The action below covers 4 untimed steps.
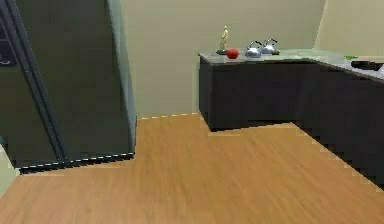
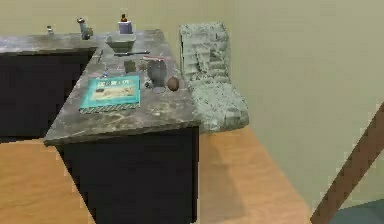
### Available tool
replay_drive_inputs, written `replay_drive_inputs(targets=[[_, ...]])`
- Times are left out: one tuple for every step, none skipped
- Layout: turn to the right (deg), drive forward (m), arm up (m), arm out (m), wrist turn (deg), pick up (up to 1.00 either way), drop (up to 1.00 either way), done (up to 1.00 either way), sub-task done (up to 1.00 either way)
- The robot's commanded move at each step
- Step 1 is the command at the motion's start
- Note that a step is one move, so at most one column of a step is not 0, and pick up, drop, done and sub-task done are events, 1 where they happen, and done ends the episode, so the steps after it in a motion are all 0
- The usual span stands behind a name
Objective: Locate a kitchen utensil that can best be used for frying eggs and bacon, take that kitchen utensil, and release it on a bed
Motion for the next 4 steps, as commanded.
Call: replay_drive_inputs(targets=[[0.0, 0.65, 0.0, 0.0, 0.0, 0.0, 0.0, 0.0, 0.0], [27.0, 0.0, 0.0, 0.0, 0.0, 0.0, 0.0, 0.0, 0.0], [3.0, 0.0, 0.0, 0.0, 0.0, 0.0, 0.0, 0.0, 0.0], [0.0, 0.45, 0.0, 0.0, 0.0, 0.0, 0.0, 0.0, 0.0]])
